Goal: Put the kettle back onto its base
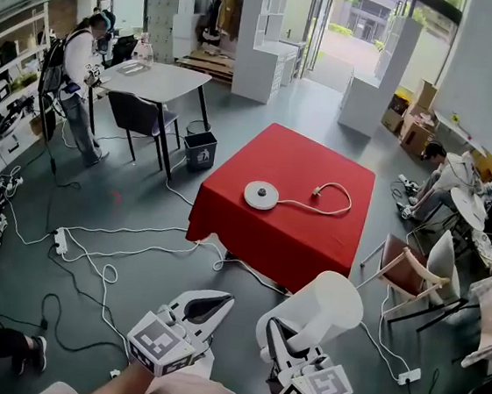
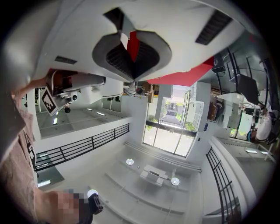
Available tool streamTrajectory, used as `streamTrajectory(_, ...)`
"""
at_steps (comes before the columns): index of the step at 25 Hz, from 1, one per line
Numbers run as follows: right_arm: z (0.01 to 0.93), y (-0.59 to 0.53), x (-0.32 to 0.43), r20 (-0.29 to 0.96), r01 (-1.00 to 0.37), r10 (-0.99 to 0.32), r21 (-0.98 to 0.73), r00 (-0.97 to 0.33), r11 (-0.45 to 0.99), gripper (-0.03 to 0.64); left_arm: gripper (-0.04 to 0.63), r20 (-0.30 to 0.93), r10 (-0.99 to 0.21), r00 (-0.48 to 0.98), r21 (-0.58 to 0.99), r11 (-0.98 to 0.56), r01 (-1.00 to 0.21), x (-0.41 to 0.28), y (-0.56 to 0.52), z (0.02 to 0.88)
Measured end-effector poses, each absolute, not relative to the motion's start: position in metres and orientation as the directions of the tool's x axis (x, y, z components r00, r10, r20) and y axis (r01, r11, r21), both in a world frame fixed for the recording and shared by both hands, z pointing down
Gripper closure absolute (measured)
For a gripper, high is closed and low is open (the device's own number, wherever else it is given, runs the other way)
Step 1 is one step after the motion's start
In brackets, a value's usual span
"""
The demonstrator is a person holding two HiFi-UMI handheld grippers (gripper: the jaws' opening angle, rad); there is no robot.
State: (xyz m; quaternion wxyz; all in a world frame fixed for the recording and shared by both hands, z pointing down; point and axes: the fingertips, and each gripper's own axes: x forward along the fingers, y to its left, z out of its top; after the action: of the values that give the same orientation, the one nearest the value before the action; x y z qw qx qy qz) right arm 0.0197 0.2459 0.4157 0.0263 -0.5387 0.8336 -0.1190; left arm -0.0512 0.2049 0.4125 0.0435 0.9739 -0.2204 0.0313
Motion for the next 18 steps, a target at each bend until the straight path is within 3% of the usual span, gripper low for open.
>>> streamTrajectory(18,0.424,0.165,0.030,0.106,-0.888,-0.898,-0.239,-0.427,0.394,0.594,0.606,0.092,-0.407,0.909,0.093,-0.905,-0.415,-0.031,0.119,0.420)
